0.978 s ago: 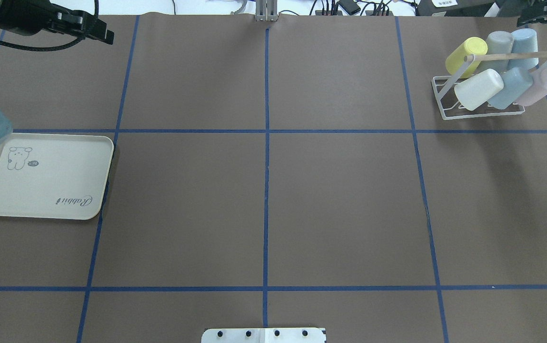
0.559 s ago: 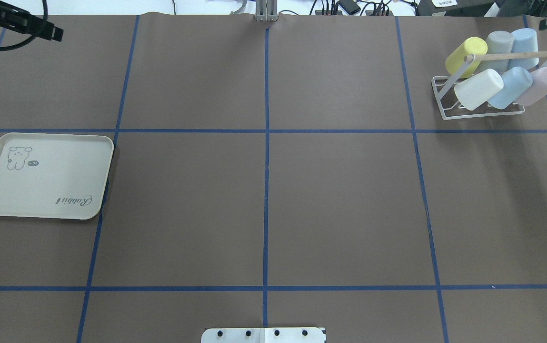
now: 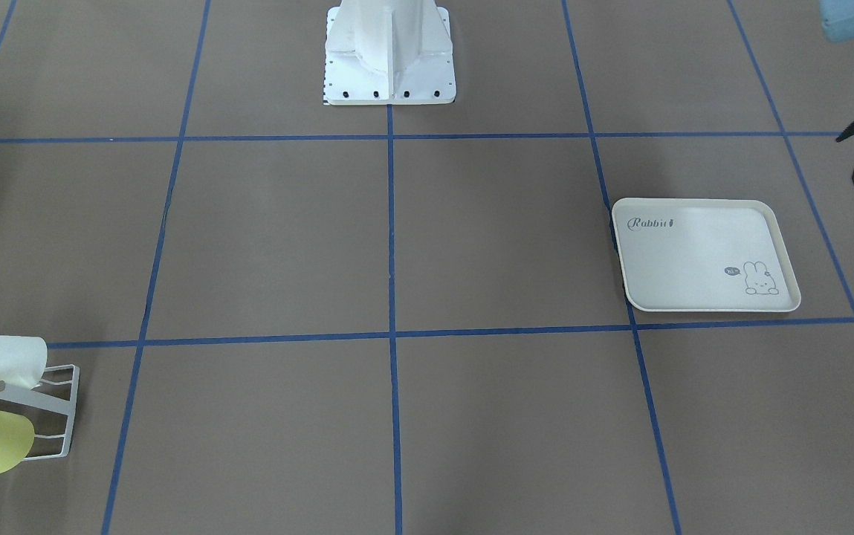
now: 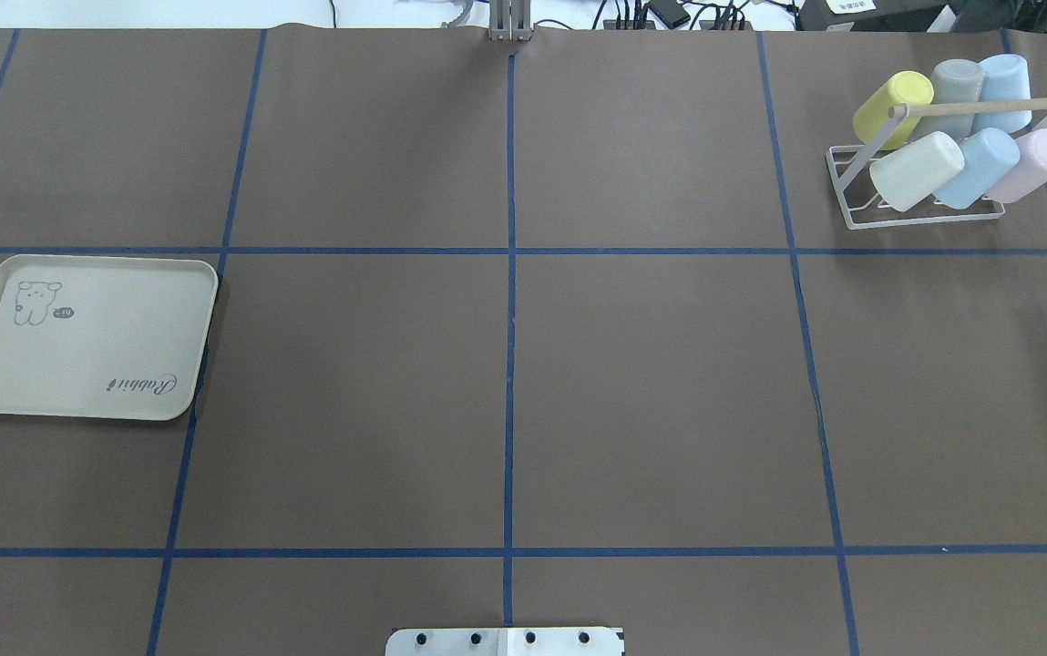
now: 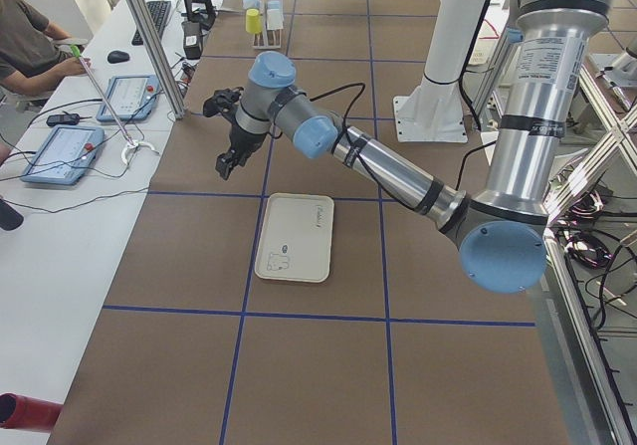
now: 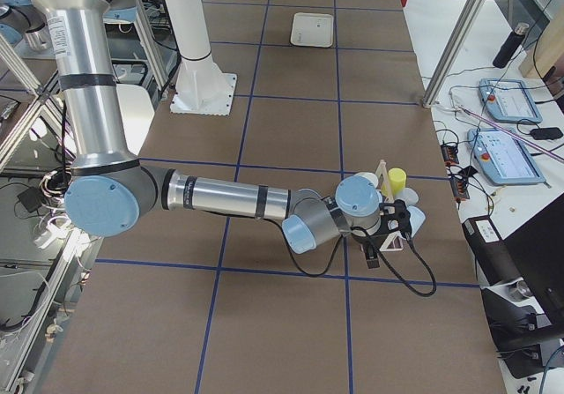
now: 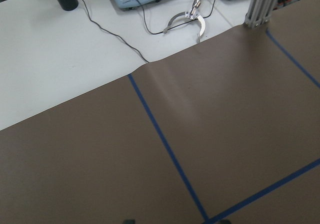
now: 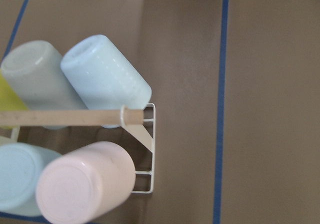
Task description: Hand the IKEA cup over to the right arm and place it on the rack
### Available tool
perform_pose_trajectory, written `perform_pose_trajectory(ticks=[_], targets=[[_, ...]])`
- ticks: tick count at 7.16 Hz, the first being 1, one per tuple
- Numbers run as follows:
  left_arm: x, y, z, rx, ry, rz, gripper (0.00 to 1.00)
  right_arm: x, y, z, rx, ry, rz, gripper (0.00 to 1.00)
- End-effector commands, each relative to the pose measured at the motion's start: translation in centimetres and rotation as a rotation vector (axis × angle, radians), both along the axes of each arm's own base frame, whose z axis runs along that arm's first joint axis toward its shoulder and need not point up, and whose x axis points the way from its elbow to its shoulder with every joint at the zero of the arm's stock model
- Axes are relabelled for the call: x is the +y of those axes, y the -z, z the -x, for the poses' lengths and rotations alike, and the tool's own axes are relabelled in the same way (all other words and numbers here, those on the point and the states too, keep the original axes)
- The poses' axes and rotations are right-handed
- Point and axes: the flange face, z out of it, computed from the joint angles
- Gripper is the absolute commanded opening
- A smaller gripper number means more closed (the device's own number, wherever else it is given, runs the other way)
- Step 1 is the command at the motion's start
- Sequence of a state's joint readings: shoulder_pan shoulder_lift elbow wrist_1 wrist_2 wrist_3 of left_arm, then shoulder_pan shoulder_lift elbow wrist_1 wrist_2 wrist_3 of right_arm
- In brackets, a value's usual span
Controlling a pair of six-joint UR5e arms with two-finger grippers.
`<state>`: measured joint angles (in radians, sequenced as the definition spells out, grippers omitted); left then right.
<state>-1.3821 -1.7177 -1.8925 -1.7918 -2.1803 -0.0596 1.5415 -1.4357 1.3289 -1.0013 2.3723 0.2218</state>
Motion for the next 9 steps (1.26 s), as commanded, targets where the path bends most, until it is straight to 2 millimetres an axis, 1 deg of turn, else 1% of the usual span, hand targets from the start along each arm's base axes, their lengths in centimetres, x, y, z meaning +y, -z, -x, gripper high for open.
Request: perform_pose_trajectory(ticks=[1, 2, 3, 4, 5, 6, 7, 8, 9], targets=[[-1.4, -7.8, 5.6, 0.038, -0.053, 0.085, 1.00, 3.8, -2.6, -2.8, 0.056, 0.116, 0.026, 1.00], [-1.3, -8.0, 6.1, 0.051, -0.048, 0.094, 1.00, 5.1, -3.2, -3.6, 0.064, 0.154, 0.043, 1.00], [-0.5, -10.1, 6.5, 0.052, -0.043, 0.140, 1.00, 5.6, -2.5, -3.9, 0.060, 0.169, 0.085, 1.00], [2.0, -11.3, 7.3, 0.052, -0.029, 0.143, 1.00, 6.7, -1.8, -4.1, 0.052, 0.167, 0.141, 1.00], [3.7, -10.0, 7.4, 0.057, -0.019, 0.119, 1.00, 7.0, -1.9, -4.5, 0.050, 0.160, 0.150, 1.00], [4.1, -9.3, 7.5, 0.057, -0.019, 0.104, 1.00, 7.2, 0.1, -4.6, 0.065, 0.157, 0.110, 1.00], [4.0, -9.8, 7.5, 0.054, -0.019, 0.112, 1.00, 9.0, 0.1, -4.5, 0.074, 0.149, 0.115, 1.00], [4.2, -8.7, 7.4, 0.057, -0.023, 0.090, 1.00, 9.3, 2.4, -4.4, 0.068, 0.148, 0.078, 1.00], [4.2, -7.6, 7.4, 0.059, -0.024, 0.071, 1.00, 10.2, 2.4, -4.2, 0.055, 0.149, 0.097, 1.00]])
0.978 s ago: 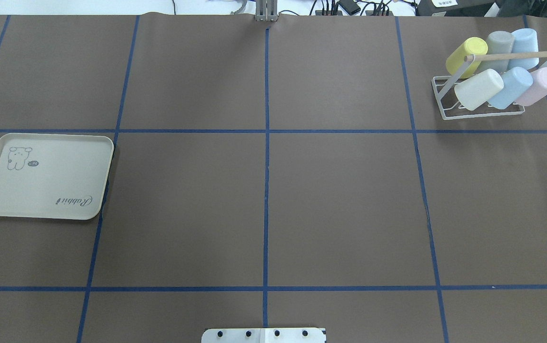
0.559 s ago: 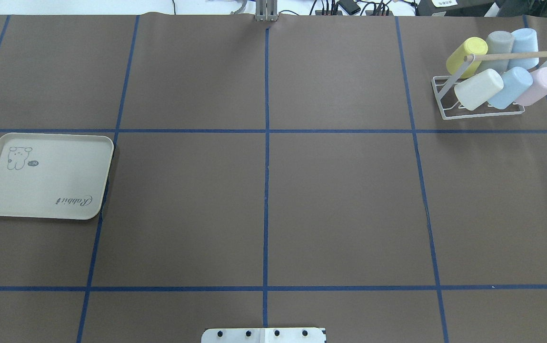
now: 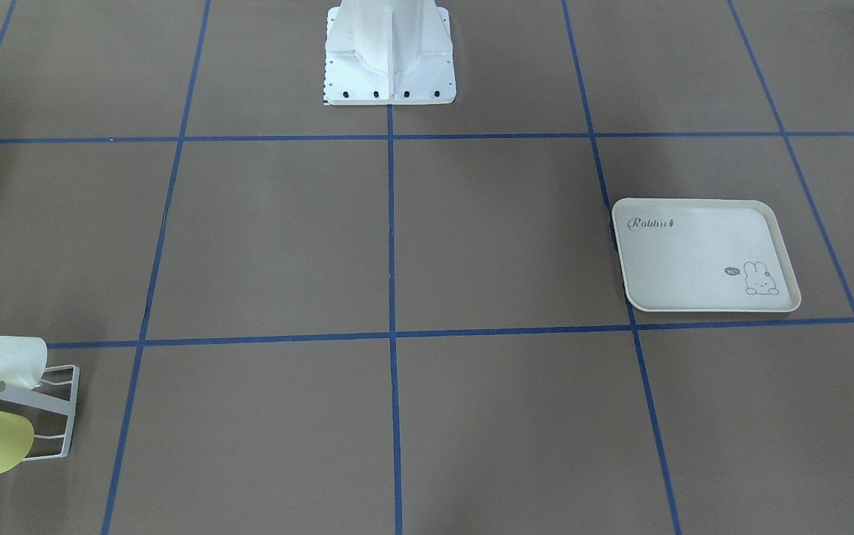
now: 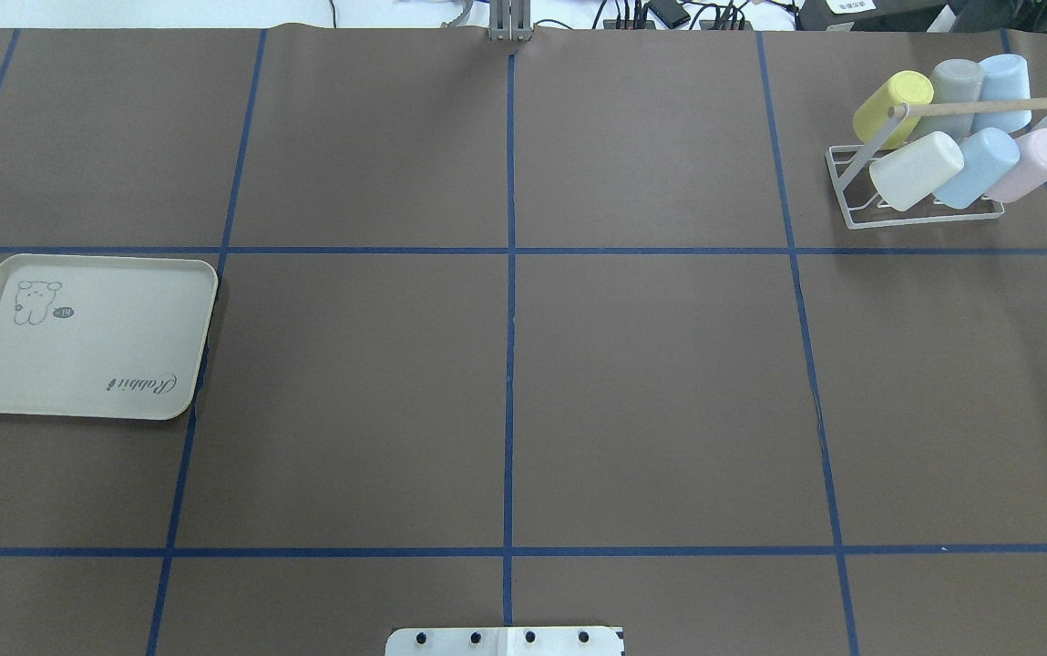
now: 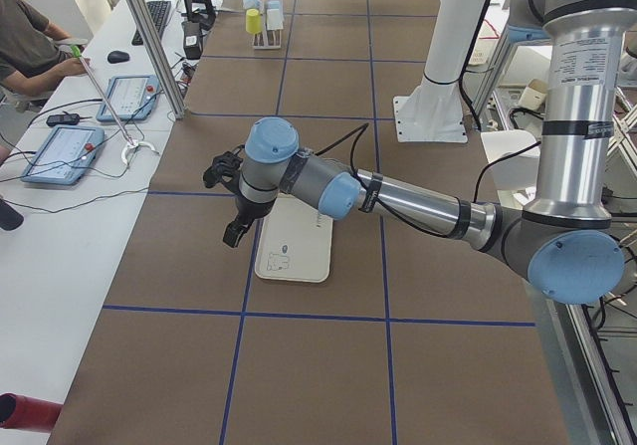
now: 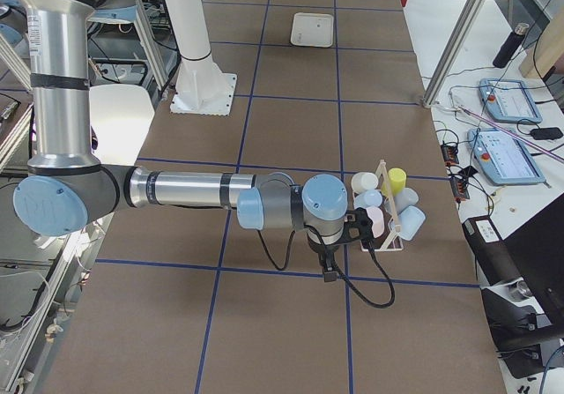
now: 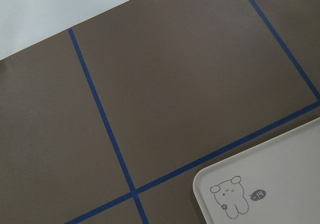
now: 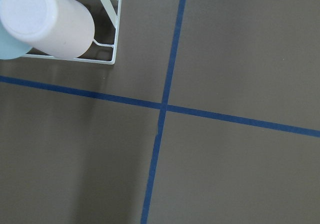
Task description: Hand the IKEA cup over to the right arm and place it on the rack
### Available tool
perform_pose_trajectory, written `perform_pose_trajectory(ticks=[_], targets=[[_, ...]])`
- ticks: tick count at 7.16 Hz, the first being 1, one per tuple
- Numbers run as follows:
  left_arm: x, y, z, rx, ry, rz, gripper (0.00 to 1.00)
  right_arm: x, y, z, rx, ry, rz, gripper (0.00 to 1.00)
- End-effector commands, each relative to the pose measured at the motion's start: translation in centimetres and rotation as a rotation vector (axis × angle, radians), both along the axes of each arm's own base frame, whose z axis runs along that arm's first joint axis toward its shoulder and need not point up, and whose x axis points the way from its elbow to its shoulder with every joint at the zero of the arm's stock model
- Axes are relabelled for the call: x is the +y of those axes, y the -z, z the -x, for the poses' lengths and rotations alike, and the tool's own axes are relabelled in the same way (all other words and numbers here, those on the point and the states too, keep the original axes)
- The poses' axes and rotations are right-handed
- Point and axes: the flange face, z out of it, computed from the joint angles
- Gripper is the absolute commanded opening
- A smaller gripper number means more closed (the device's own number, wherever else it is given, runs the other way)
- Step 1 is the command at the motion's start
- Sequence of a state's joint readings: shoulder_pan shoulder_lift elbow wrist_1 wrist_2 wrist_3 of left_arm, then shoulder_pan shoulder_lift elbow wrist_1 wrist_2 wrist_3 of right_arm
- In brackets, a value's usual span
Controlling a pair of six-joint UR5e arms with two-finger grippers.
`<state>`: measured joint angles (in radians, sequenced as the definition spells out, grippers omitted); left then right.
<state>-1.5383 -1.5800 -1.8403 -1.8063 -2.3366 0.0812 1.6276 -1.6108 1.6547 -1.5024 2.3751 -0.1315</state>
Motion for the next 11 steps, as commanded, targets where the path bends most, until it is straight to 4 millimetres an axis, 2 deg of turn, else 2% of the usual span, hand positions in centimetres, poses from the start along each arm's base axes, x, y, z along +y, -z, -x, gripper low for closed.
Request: perform_pose_trajectory(ticks=[1, 2, 3, 4, 5, 6, 7, 8, 9, 10, 11], targets=[[0.1, -0.4, -0.1, 0.001, -0.001, 0.010, 1.00, 0.3, 1.4, 0.8, -0.001, 0.015, -0.001, 1.00], [0.0, -0.2, -0.1, 0.001, -0.001, 0.009, 1.00, -1.4, 2.6, 2.9, 0.003, 0.059, 0.019, 1.00], [-0.1, -1.4, -0.1, 0.000, -0.001, 0.039, 1.00, -1.3, 2.8, 3.4, 0.002, 0.068, 0.056, 1.00], [-0.5, -4.5, -0.1, -0.001, -0.002, 0.089, 1.00, -1.5, 2.5, 5.1, 0.015, 0.103, 0.062, 1.00], [-0.8, -5.0, -0.2, 0.000, -0.003, 0.099, 1.00, -2.6, 3.5, 5.6, 0.035, 0.113, 0.045, 1.00], [-1.3, -7.0, -0.2, 0.002, -0.007, 0.134, 1.00, -3.4, 4.7, 5.7, 0.036, 0.114, 0.055, 1.00], [-0.4, -7.3, -0.4, 0.054, -0.026, 0.146, 1.00, -3.9, 5.1, 5.8, 0.037, 0.116, 0.087, 1.00], [0.9, -8.5, -0.5, 0.092, -0.039, 0.176, 1.00, -4.0, 5.3, 5.8, 0.033, 0.116, 0.084, 1.00], [1.2, -8.1, 0.2, 0.084, -0.020, 0.165, 1.00, -4.0, 5.4, 5.8, 0.033, 0.117, 0.077, 1.00], [3.0, -8.0, 3.4, 0.090, 0.046, 0.164, 1.00, -3.9, 5.5, 5.9, 0.019, 0.117, 0.081, 1.00], [3.6, -7.5, 4.6, 0.093, 0.071, 0.157, 1.00, -3.9, 6.0, 5.9, 0.014, 0.117, 0.071, 1.00]])
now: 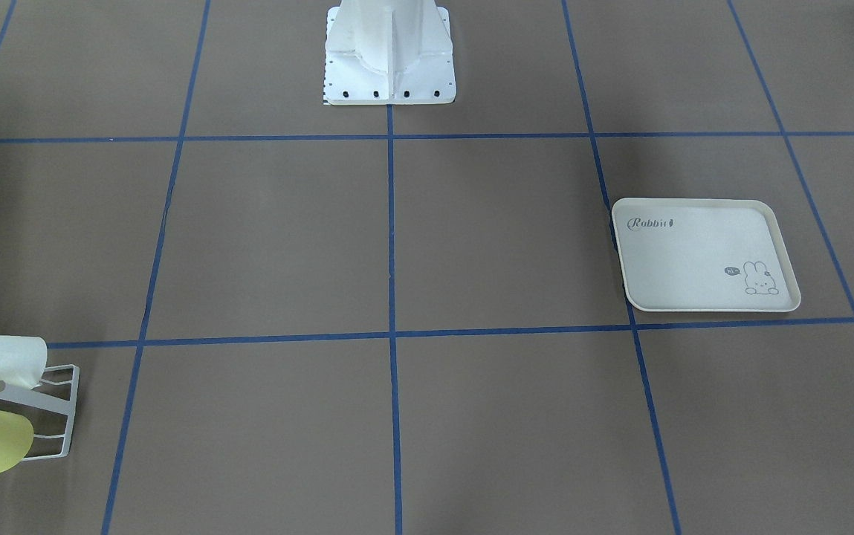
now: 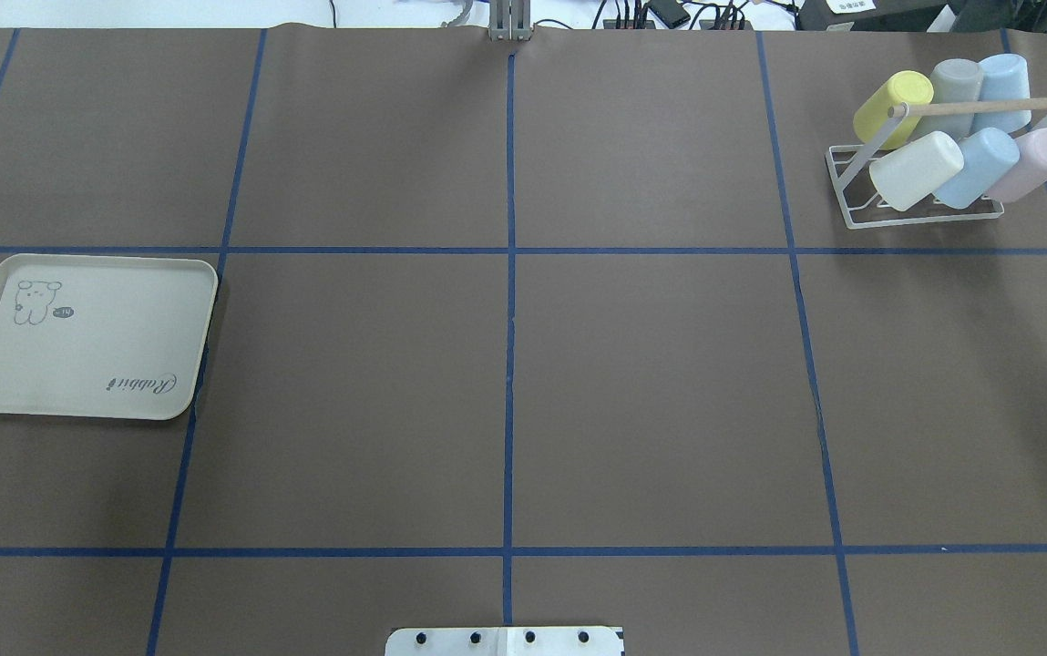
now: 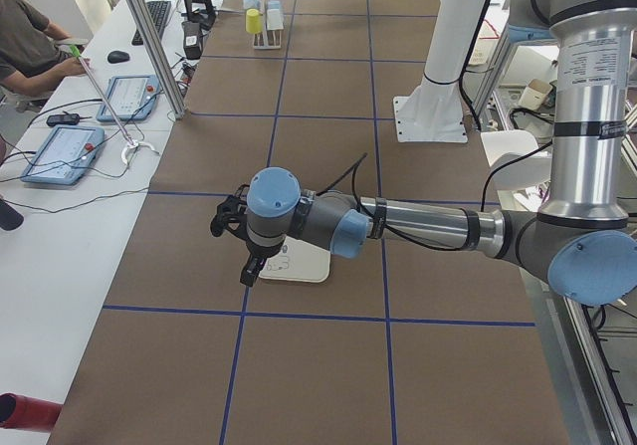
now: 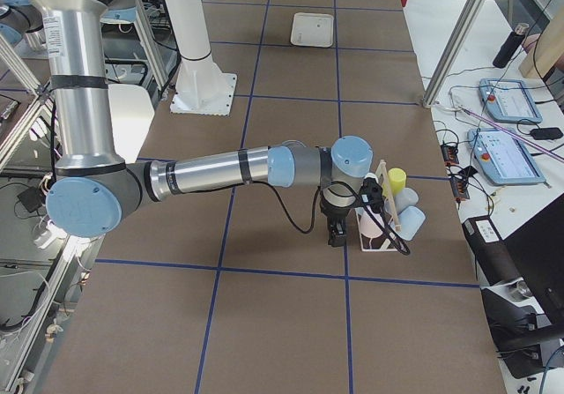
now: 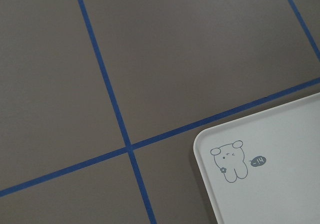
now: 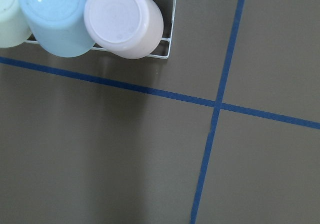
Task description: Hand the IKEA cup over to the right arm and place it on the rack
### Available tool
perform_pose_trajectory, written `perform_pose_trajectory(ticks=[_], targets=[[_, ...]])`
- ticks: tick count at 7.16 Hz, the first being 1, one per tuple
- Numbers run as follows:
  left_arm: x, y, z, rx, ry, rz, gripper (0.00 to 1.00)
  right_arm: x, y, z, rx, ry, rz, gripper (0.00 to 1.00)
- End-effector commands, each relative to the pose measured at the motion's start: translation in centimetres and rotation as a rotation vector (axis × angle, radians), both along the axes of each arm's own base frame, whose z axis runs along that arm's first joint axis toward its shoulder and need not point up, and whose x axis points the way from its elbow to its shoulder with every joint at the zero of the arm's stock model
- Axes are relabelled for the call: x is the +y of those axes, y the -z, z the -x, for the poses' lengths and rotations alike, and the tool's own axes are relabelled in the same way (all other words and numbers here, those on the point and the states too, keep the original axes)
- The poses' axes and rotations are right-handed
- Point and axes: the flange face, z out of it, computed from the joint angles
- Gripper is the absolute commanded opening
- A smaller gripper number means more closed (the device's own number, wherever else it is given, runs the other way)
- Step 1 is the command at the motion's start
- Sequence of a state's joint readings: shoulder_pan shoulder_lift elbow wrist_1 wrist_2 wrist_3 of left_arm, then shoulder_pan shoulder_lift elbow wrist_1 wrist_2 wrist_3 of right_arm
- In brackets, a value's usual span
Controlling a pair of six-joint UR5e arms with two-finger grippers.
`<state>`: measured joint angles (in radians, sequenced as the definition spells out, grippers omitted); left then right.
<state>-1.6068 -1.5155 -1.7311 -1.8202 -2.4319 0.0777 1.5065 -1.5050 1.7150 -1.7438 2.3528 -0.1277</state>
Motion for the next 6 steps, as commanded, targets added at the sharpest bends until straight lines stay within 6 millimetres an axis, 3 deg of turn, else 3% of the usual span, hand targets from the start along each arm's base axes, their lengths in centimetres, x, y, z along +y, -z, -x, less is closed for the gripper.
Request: perform_pose_trajectory(ticks=[1, 4, 6], targets=[[1.4, 0.6, 1.8, 0.005, 0.039, -0.001, 1.00, 0.0, 0.6, 0.1, -0.009, 0.000, -0.013, 1.00], [0.8, 3.3, 1.6, 0.034, 0.117, 0.077, 1.00, 0.0, 0.8, 0.0, 0.004, 0.001, -0.023, 1.00], [0.7, 2.8, 1.6, 0.006, 0.136, 0.093, 1.00, 0.4, 0.4, 0.3, 0.003, 0.006, -0.017, 1.00]])
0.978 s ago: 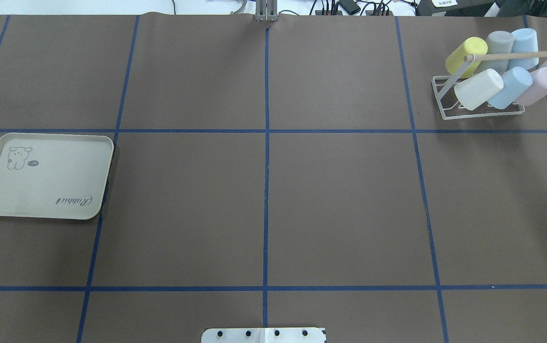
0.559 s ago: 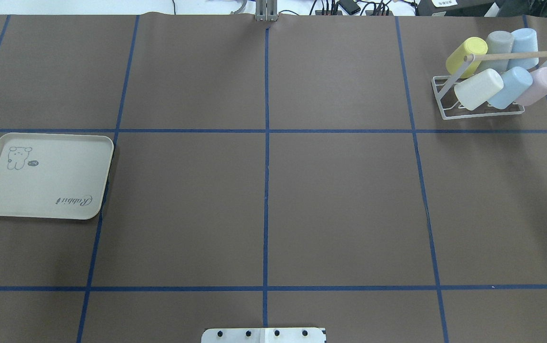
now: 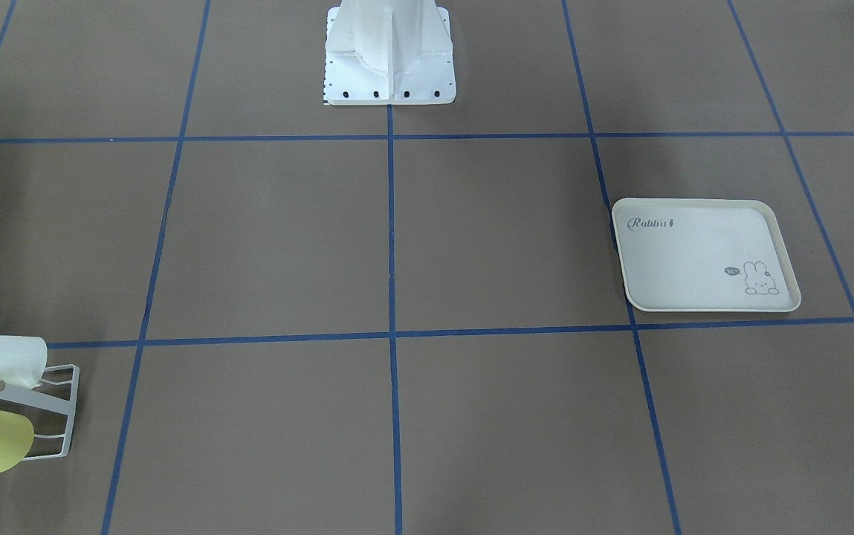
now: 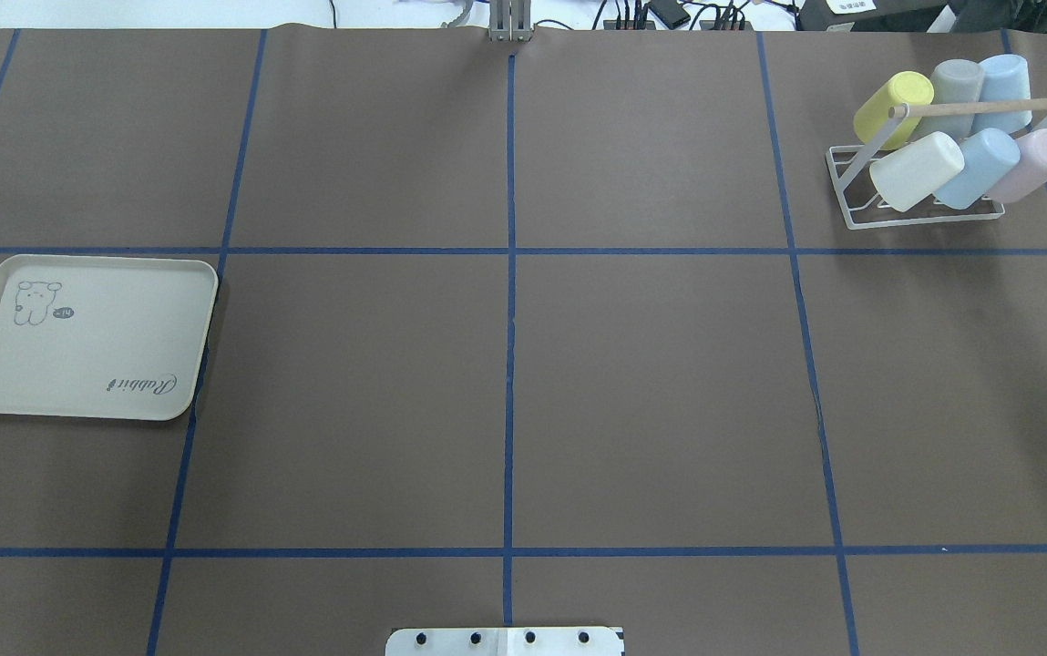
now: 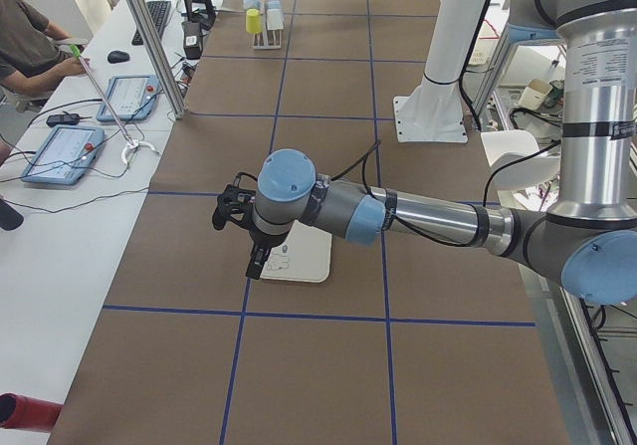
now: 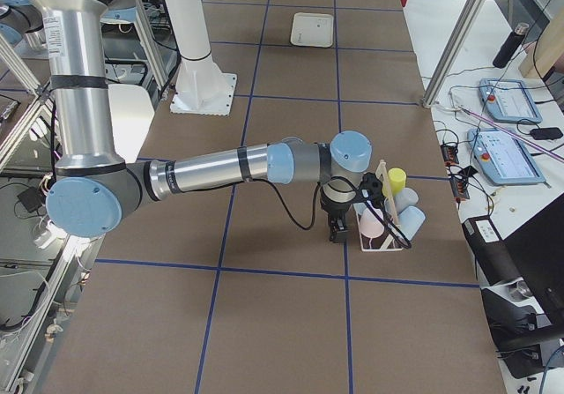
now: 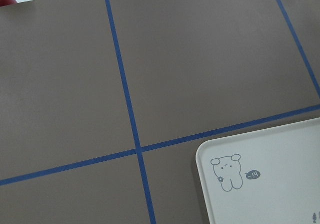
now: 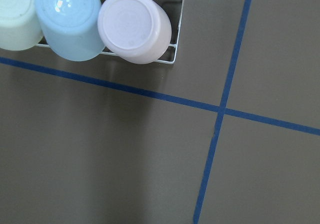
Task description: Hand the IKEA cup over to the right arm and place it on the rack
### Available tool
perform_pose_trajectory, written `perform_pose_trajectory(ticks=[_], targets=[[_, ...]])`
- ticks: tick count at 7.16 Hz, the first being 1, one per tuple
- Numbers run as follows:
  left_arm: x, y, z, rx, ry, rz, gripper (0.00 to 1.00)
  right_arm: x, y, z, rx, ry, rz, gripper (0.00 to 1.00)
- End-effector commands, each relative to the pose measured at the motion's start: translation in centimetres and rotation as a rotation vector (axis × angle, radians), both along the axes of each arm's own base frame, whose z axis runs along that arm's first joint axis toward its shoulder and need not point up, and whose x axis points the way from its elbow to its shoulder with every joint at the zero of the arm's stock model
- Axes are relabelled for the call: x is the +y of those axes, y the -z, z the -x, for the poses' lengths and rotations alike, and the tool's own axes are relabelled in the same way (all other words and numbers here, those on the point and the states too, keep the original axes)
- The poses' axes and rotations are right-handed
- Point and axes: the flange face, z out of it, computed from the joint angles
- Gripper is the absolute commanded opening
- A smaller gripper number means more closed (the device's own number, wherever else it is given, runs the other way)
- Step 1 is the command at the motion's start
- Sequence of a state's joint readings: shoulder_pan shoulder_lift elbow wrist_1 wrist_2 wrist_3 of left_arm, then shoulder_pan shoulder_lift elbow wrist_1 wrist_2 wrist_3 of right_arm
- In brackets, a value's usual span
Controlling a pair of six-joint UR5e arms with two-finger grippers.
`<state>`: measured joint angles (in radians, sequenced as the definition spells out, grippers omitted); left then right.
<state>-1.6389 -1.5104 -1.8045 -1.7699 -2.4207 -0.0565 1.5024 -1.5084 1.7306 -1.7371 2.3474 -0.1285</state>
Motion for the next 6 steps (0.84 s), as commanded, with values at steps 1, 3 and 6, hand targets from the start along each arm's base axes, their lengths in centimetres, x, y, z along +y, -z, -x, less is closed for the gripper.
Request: perform_pose_trajectory(ticks=[1, 3, 6], targets=[[-0.34, -0.01, 0.30, -0.113, 0.045, 0.005, 1.00, 0.33, -0.76, 0.07, 0.003, 0.003, 0.013, 1.00], [-0.30, -0.56, 0.34, -0.128, 0.049, 0.015, 1.00, 0.30, -1.00, -0.18, 0.038, 0.002, 0.011, 1.00], [-0.33, -0.45, 0.24, -0.126, 0.046, 0.006, 1.00, 0.12, -0.51, -0.44, 0.073, -0.004, -0.001, 1.00]])
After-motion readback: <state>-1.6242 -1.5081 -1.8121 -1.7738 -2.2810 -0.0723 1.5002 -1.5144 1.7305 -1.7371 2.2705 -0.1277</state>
